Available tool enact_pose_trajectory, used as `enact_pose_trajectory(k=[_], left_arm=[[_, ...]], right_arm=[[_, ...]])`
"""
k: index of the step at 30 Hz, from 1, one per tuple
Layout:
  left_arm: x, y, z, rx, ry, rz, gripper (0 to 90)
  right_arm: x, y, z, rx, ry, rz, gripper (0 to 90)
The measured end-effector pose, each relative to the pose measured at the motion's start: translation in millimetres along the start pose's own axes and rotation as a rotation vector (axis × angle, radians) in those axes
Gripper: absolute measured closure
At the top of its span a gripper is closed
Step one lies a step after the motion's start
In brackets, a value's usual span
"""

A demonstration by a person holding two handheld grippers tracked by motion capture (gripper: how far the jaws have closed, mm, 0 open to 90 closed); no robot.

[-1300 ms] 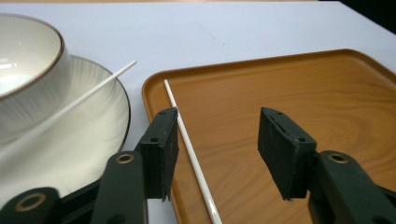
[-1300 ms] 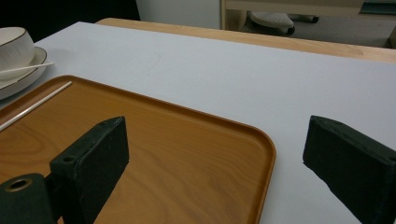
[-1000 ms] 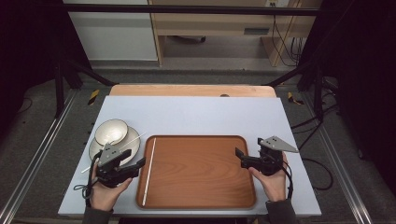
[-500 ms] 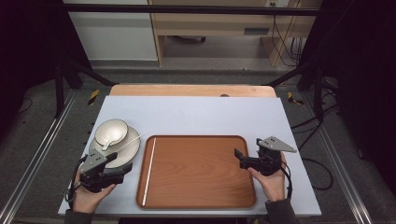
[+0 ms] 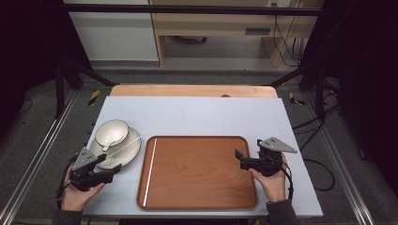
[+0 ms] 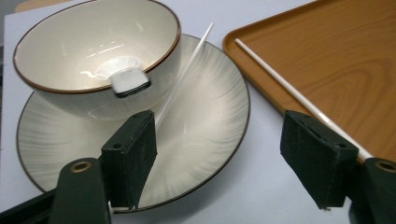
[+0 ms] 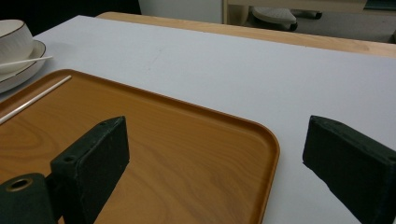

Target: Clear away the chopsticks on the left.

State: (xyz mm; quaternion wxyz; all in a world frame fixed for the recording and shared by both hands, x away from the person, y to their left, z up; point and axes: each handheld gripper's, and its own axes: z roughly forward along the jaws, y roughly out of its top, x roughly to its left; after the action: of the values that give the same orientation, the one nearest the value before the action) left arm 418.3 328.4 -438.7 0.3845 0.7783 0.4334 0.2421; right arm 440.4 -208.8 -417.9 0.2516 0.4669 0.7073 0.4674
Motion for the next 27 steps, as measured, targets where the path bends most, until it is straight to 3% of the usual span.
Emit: enact_pose_trajectory(k=[3, 10, 14, 19, 27], left_arm=[[6.9, -2.1, 1.8, 0.014, 0.016, -0.005, 31.6], [23.1, -1.9, 15.4, 0.059, 0.039, 0.032, 40.6], [27.5, -3.3, 20.2, 0.087, 0.038, 0.037, 45.4], [32.0, -1.8, 28.0, 0.105, 0.027, 0.04, 57.7], [35.2, -1.2, 32.9, 0.13, 0.016, 0.041, 67.0]], right_arm=[[0.5, 0.0, 0.5, 0.003, -0.001, -0.004, 7.3], [0.6, -0.6, 2.3, 0.009, -0.001, -0.007, 7.3], [0.7, -0.4, 2.3, 0.006, 0.0, -0.004, 7.4], [1.3, -0.5, 2.8, 0.012, -0.001, -0.009, 7.5], [1.2, -0.5, 3.0, 0.012, -0.001, -0.008, 7.5]])
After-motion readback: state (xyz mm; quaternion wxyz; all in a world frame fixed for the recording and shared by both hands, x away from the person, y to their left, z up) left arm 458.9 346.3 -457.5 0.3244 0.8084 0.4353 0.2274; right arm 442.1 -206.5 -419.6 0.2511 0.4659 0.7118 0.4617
